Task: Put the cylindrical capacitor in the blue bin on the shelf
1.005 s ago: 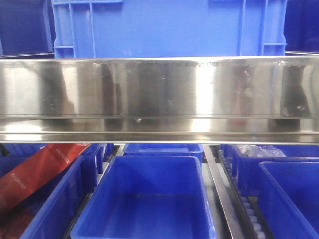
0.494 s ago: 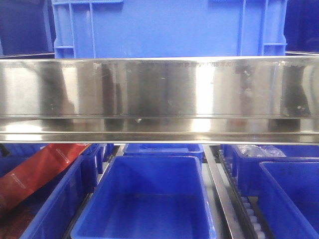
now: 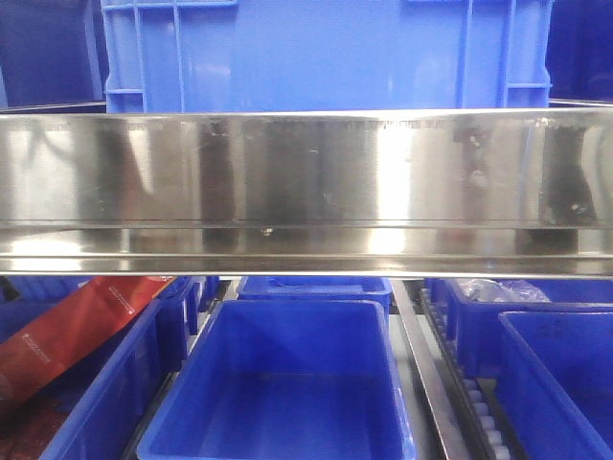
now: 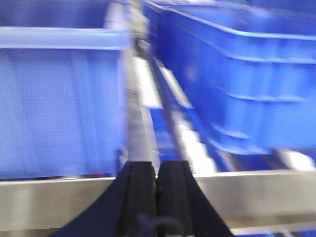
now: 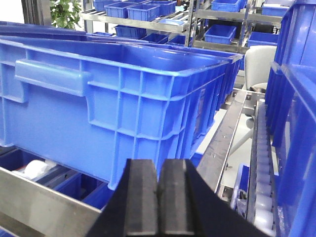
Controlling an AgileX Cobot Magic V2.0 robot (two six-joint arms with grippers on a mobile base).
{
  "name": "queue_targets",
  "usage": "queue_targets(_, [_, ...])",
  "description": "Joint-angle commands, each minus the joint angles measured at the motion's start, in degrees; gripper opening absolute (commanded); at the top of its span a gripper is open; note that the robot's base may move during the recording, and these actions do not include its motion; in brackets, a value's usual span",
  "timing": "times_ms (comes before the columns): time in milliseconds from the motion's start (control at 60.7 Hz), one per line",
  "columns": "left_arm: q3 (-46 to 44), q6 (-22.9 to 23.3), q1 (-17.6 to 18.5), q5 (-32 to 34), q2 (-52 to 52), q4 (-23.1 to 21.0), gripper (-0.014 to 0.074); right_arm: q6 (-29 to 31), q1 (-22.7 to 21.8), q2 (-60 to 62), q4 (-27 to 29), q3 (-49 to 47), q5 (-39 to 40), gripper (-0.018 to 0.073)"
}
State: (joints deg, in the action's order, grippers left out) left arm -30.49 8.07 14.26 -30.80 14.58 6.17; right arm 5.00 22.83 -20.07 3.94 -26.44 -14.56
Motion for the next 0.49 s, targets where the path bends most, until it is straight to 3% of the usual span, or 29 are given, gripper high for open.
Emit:
queue_targets(0, [5.06,-2.14,-3.53,6.35,-3.50,-1.13,-0.0111,0.48,-0.35,0.23,-0.57,0.11,1.33,-0.0143])
queue_targets(181, [18.68,-2.14,-8.29,19.66,-10.83,-1.87,-0.0111,0.48,-0.35,0.23,-0.57,0.11,1.43,-0.0143])
queue_targets(362, [30.49,-2.14,-9.24,30.80,-14.58,-3.21,-0.0111,0.48,-0.35,0.23,-0.57,0.11,1.43,-0.0143])
queue_targets(478, [30.49,-2.14,-9.24,25.95,-14.58,-3.21,-0.0111,0.48,-0.35,0.23,-0.57,0.11,1.65,-0.0143])
